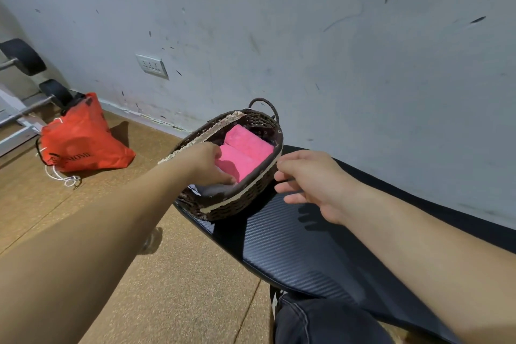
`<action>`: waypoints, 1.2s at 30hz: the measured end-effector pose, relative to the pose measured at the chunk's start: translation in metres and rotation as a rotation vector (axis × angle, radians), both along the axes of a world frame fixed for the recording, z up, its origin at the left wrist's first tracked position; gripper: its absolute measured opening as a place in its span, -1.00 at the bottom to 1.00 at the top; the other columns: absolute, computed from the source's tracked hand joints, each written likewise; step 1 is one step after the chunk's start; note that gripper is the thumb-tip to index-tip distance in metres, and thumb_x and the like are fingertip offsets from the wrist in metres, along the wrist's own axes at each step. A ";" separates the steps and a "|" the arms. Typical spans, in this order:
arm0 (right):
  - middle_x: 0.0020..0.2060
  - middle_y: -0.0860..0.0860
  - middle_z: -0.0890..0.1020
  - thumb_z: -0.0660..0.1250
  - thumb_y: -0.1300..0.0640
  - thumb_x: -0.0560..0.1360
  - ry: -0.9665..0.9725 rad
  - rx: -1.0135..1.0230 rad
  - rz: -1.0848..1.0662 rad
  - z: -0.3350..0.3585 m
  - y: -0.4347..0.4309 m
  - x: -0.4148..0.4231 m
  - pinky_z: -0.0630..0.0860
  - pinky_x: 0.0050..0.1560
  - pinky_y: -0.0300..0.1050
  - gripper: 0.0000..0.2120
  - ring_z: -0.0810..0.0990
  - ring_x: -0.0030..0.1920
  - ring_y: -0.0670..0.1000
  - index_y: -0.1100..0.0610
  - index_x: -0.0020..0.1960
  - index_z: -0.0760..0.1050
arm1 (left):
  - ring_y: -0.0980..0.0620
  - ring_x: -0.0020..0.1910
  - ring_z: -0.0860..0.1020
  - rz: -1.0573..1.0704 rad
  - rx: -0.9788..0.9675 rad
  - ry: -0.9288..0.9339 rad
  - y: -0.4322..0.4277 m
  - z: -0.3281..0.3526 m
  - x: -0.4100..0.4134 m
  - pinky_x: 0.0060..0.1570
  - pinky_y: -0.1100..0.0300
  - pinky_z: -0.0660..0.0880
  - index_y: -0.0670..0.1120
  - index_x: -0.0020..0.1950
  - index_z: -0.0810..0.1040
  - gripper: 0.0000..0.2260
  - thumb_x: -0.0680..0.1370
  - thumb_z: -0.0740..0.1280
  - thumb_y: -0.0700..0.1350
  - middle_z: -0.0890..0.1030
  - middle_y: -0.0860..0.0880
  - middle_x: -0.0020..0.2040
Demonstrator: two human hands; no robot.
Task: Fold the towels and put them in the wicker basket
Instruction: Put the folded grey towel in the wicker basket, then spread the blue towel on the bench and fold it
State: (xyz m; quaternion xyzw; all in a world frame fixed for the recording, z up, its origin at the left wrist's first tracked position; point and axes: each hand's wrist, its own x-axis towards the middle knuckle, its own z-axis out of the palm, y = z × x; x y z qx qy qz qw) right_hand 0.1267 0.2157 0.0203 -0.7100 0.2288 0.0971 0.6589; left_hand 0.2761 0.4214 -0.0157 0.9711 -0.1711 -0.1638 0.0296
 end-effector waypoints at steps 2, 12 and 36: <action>0.00 0.05 0.72 0.34 0.11 0.60 -0.007 -0.009 0.010 0.007 -0.010 -0.010 0.67 -0.13 -0.10 -0.87 0.74 -0.03 0.01 0.02 0.11 0.62 | -0.07 0.31 0.56 -0.022 -0.079 -0.040 -0.003 0.014 -0.011 0.26 0.08 0.49 -0.09 0.44 0.52 -0.34 0.46 0.48 0.26 0.58 -0.02 0.38; 0.02 0.08 0.73 0.35 0.01 0.59 0.015 -0.348 0.091 0.033 -0.116 -0.134 0.67 0.04 0.01 -0.85 0.73 -0.09 0.01 0.06 0.05 0.63 | 0.24 -0.03 0.64 -0.278 -0.614 0.023 -0.131 0.046 -0.152 0.05 0.21 0.59 0.04 0.10 0.67 -0.82 0.55 0.45 0.06 0.70 0.15 -0.05; 0.30 0.19 0.40 0.41 -0.03 0.53 0.527 -0.812 -0.744 -0.095 -0.456 -0.422 0.47 0.05 0.08 -0.52 0.44 0.29 0.29 0.15 0.38 0.45 | 0.31 -0.19 0.62 -0.604 -0.538 0.422 -0.433 -0.027 -0.381 -0.21 0.45 0.44 0.13 -0.06 0.68 -0.95 0.58 0.42 0.00 0.68 0.23 -0.20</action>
